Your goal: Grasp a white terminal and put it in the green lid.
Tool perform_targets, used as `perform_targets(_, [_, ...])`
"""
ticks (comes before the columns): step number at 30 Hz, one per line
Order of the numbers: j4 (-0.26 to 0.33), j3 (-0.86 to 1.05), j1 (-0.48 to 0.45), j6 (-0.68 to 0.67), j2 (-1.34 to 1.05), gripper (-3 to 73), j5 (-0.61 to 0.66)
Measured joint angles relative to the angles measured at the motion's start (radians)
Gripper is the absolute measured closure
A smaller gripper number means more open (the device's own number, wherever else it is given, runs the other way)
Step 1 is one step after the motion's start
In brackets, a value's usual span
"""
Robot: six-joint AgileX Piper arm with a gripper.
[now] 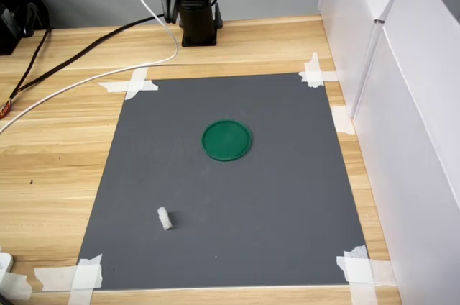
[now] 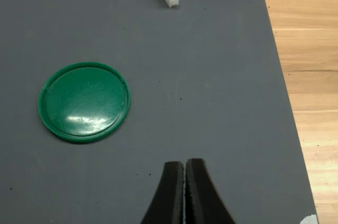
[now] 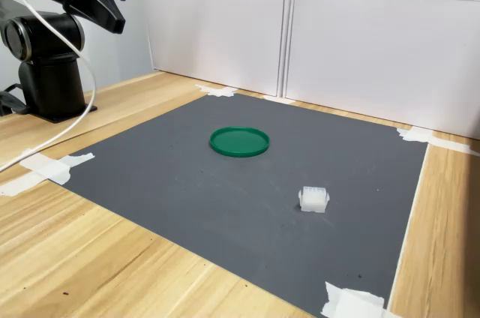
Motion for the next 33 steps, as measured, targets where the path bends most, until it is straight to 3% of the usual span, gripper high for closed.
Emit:
perform_targets(7, [-0.007,-0.168,0.0,-0.052,0.264,71.0,0.0])
perform_targets(18, [-0.024,-0.397,0.0,-0.251,0.668,71.0,0.054])
perform_targets(33, [-0.04,-0.717,-0.002,-0.325,1.027,71.0,0.109])
